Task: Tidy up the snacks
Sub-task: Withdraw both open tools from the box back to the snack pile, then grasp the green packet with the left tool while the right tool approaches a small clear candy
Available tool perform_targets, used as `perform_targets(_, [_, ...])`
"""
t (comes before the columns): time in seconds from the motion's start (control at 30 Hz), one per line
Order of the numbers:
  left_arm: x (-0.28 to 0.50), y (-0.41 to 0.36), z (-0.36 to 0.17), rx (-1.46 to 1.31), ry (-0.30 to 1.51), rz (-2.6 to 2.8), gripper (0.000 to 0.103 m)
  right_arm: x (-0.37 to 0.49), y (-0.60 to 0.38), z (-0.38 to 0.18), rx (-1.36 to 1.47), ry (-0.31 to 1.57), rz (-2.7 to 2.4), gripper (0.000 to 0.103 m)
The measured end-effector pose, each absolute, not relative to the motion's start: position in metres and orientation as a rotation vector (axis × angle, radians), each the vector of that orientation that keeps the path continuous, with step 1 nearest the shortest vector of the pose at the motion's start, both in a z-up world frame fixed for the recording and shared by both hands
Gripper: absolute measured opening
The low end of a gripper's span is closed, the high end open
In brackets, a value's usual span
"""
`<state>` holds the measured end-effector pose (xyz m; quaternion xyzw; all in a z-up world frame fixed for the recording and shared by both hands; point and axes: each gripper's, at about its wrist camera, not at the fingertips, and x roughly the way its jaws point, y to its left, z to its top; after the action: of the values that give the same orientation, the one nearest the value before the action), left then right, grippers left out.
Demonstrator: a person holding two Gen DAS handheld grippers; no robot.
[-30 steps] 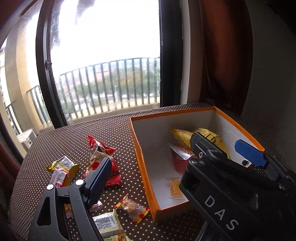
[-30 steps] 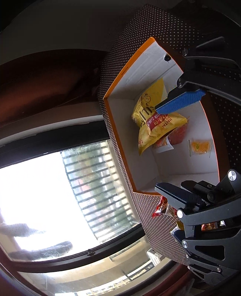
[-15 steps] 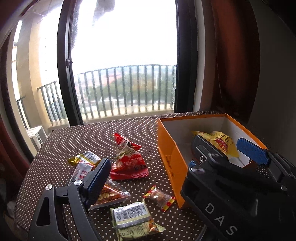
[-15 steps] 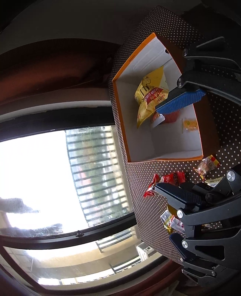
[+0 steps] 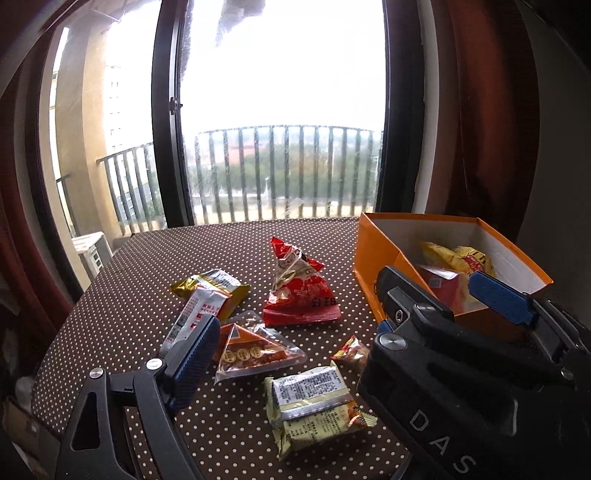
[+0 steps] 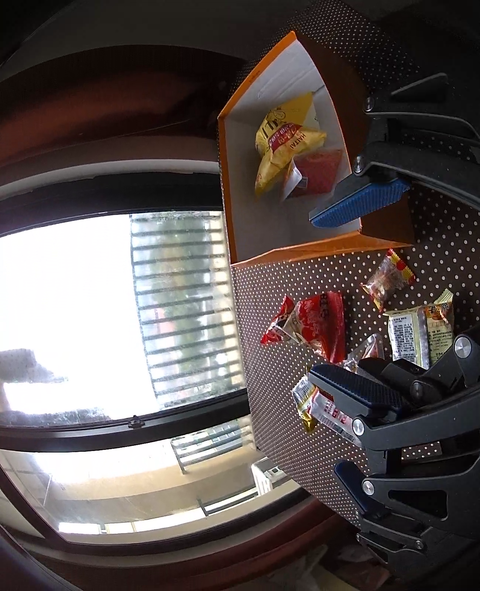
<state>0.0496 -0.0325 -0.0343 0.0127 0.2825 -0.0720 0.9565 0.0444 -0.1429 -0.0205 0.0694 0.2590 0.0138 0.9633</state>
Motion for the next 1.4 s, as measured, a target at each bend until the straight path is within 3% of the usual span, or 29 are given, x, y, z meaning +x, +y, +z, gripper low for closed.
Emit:
perform_targets(0.83, [0.066,-0.028,-0.141,0.003,0.758,-0.141,0.088,0.048,-0.137,-0.119,0.135,0.617,0.043,0.066])
perform_targets(1.1, [0.073,-0.041,-0.145,0.02,0.738,-0.129,0.09,0.055,-0.15,-0.131,0.175,0.647,0.056,0.058])
perform_targets(1.3, [0.08,-0.045,-0.149,0.004,0.771,-0.152,0.102,0.059,-0.153,-0.133,0.177,0.67,0.082,0.057])
perform_targets(1.4, [0.081,-0.047,-0.153,0.001,0.773,-0.152,0.102,0.061,-0.155,-0.137,0.175,0.69,0.093,0.057])
